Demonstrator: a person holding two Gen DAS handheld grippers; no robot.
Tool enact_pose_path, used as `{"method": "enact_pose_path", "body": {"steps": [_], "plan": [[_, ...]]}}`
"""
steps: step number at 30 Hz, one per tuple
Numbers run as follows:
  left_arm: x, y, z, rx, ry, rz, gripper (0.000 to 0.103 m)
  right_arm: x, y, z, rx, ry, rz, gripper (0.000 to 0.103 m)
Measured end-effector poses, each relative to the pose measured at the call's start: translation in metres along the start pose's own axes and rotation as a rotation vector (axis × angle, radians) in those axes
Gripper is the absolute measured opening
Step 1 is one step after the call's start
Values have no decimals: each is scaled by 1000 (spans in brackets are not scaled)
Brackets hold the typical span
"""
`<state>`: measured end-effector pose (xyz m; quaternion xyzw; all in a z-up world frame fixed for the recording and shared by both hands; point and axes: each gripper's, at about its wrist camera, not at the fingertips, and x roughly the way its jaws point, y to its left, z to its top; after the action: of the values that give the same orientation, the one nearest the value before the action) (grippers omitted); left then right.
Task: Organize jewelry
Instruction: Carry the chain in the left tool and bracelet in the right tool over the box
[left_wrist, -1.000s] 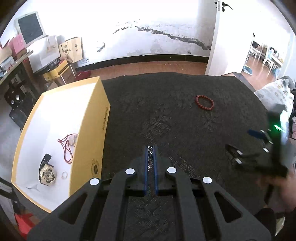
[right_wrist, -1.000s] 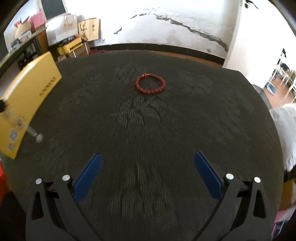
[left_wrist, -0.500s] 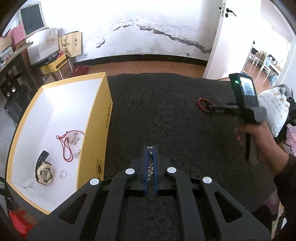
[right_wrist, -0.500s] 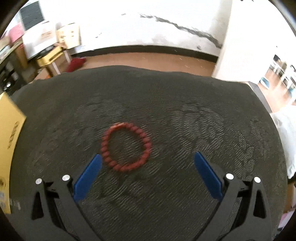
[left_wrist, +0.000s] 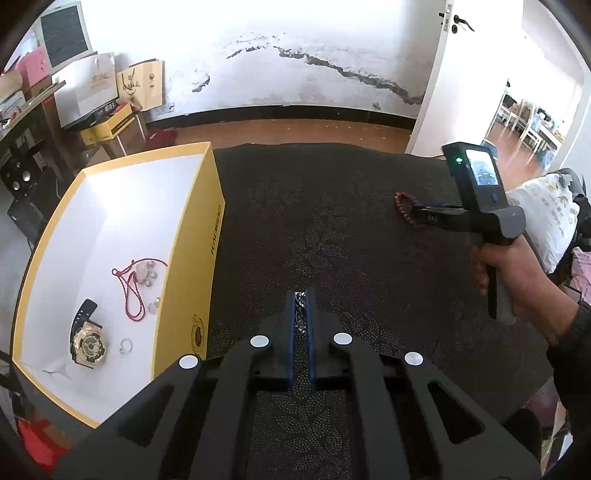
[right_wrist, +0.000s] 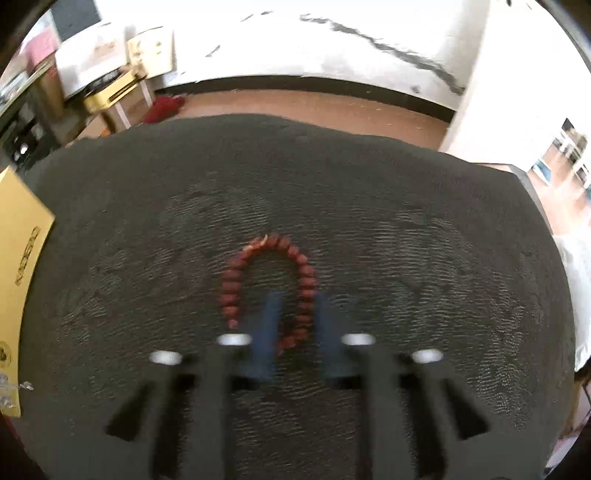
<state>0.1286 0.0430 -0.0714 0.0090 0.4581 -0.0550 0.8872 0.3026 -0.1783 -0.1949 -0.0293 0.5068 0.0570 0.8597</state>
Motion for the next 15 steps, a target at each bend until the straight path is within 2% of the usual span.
{"method": "enact_pose_path", "body": {"steps": [2,7,15], "plan": [[-2,1,2,-1,1,2,5,-1,8,1,-23,4,-33,8],[-13,9,9,-3,-17,14,5,-25,13,-7,6,-16,20,8],[-46,35,33,-28,-63,26,5,-135,65,-24,-62,-131,103,8]]}}
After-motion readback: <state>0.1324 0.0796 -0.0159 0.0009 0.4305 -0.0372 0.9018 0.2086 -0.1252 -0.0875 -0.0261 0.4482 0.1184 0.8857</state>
